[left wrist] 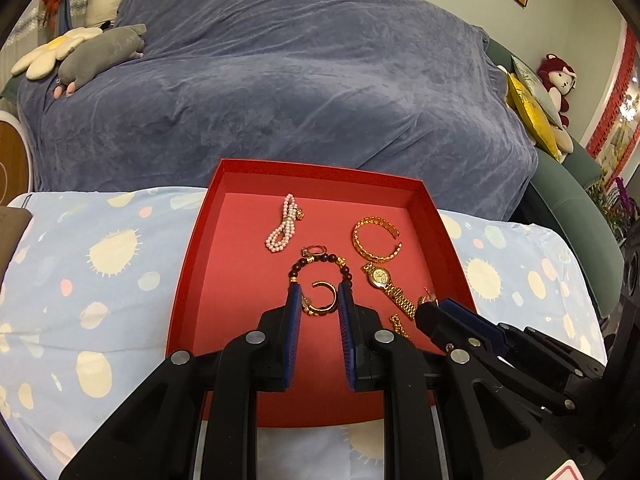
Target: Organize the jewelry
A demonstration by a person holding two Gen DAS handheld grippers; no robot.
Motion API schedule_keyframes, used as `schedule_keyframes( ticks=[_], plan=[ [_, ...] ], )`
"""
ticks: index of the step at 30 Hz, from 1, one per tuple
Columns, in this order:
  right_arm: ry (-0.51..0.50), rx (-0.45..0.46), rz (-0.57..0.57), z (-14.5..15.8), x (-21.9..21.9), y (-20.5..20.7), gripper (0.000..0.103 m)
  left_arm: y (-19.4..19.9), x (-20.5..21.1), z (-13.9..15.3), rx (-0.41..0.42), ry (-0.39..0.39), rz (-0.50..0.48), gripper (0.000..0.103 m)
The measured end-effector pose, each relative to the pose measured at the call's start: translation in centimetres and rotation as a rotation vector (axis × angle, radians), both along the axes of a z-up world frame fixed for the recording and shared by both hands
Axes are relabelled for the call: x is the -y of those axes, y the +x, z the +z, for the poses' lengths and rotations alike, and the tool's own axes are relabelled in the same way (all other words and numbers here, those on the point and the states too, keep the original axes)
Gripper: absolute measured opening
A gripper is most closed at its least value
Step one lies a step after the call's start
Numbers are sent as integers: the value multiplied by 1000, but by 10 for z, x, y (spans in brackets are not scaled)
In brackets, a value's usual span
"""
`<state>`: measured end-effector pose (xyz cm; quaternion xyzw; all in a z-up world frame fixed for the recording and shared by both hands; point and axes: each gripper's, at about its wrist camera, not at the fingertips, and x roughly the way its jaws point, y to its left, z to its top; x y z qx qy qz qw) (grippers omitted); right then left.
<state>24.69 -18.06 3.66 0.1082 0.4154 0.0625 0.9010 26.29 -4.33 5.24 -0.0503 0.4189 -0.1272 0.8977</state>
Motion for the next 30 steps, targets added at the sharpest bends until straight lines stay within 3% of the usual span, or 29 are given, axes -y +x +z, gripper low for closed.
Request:
schedule_keyframes(
  ticks=[5,16,30],
  plan=[
    [10,-8,-19,-4,5,5,15,8,3,-6,-19,-41,-1,16],
    [13,-20,-19,-11,3,7,17,15,4,-20,-52,-18,1,16],
    [13,-10,-16,-6,0,4,17,12,1,-16,-48,9,18,20]
  ],
)
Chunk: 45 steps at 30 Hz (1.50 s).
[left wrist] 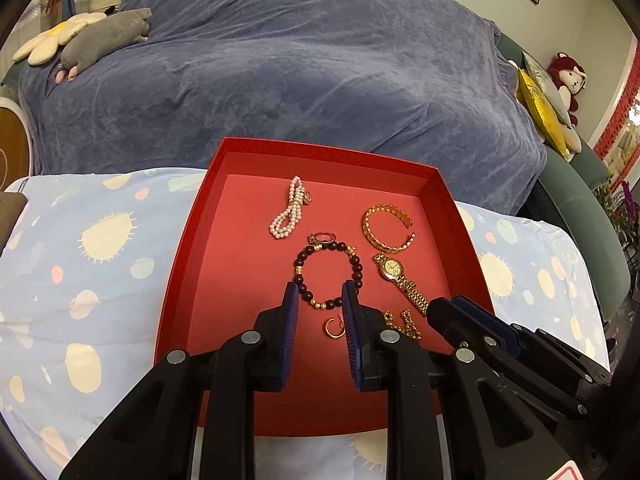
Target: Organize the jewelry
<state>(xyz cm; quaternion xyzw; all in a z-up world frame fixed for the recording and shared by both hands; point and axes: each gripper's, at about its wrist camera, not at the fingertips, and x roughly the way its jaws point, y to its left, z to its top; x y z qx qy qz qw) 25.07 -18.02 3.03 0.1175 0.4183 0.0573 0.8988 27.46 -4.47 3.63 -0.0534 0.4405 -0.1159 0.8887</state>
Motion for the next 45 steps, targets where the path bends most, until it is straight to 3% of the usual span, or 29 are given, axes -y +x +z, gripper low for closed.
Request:
schedule_keyframes(
  ticks=[8,13,18,20,26,29,31,33,36,45],
  plan=[
    [1,8,-8,9,-3,-12,22,-17,-6,14,26,38,5,20],
    [-6,22,-2,14,-3,-24,35,-30,-18,18,25,23,37,34],
    [-43,43,1,21,-3,-45,42,-48,-19,24,35,32,27,36],
    [-61,50,0,24,-1,-55,44,-56,-19,27,41,40,25,41],
    [-55,65,-31,34,8,-81,62,-83,-20,36,57,51,27,50],
    [-79,90,-49,38,9,-92,77,-100,-27,38,66,72,54,62],
    [-90,97,-39,37,8,-98,78,-109,-33,36,56,67,63,68],
    [-114,100,-19,37,5,-105,80,-114,-37,35,47,61,78,68],
    [-176,124,-17,37,2,-116,90,-119,-35,32,47,86,66,68],
    [-235,123,-34,32,8,-127,93,-127,-28,27,55,139,54,70]
  ],
)
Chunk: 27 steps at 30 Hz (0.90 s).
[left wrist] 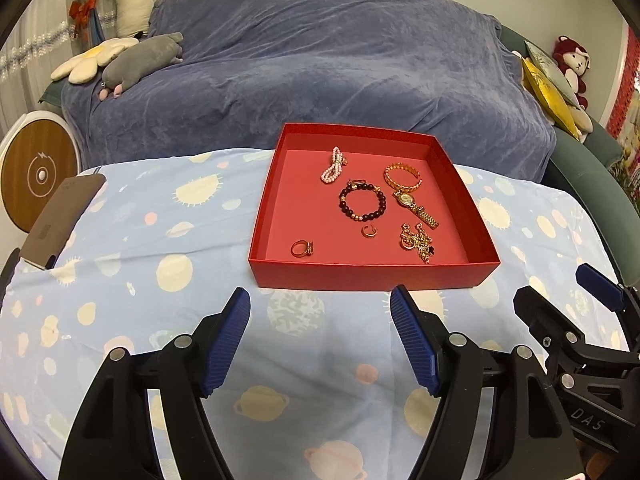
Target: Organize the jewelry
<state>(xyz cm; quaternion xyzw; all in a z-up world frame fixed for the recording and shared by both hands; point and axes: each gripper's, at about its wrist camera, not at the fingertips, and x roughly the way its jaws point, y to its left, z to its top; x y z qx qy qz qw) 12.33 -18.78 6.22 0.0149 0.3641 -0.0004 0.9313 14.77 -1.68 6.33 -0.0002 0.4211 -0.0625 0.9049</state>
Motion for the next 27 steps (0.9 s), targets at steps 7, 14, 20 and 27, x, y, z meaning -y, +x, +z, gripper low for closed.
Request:
schedule_keyframes(
  ticks=[7,14,20,27],
  plan=[
    [-13,-13,-4,-5,2,-1,93,-3,10,-4,7,35,-18,74],
    [-25,-14,-4,-6,0,-4,94,-5,12,-4,8,52,-19,75],
    [-45,-8,-9,-6,-4,-5,95,-8,11,-3,26,78,-1,75],
    [-54,-9,-8,-7,-10,-6,95,-12,6,-3,28,100,21,76]
  ],
)
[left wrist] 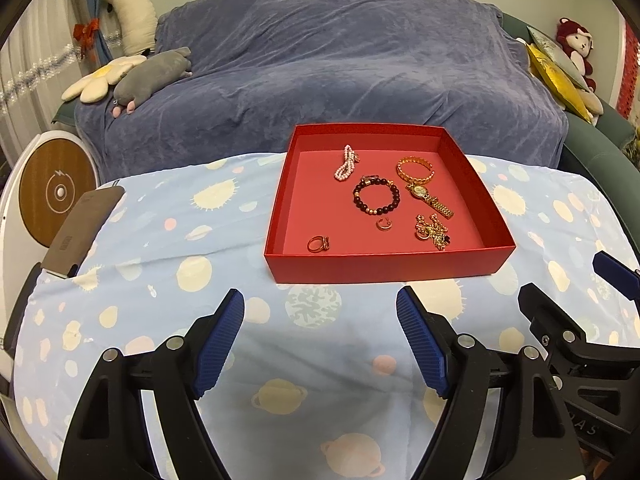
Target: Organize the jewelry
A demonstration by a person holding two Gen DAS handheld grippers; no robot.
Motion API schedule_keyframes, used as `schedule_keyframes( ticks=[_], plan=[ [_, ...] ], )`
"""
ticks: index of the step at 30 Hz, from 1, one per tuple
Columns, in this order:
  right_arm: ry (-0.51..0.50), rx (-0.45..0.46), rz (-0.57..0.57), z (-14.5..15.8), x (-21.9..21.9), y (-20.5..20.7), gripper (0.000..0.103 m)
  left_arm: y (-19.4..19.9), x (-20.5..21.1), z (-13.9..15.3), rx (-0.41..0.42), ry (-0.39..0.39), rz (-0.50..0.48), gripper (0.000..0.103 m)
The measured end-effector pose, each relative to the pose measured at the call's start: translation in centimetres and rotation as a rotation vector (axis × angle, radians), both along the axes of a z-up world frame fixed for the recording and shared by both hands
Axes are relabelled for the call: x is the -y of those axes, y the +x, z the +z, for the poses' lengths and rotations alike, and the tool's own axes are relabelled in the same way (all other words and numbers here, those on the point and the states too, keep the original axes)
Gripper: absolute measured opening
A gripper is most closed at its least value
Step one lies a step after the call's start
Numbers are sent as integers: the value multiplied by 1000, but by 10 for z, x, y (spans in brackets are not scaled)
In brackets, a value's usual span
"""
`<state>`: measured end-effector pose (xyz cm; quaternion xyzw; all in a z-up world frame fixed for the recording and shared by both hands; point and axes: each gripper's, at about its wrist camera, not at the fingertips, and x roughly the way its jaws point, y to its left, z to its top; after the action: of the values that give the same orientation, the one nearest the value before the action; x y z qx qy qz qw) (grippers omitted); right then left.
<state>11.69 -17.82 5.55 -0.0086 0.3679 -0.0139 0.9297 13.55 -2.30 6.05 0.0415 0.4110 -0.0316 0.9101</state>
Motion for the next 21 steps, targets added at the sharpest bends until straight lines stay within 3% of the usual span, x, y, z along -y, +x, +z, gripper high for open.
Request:
schedule_keyframes(
  ticks=[21],
  plan=[
    [-9,9,-2,0,-9,0,95,-5,-9,3,15,26,34,76]
  ],
)
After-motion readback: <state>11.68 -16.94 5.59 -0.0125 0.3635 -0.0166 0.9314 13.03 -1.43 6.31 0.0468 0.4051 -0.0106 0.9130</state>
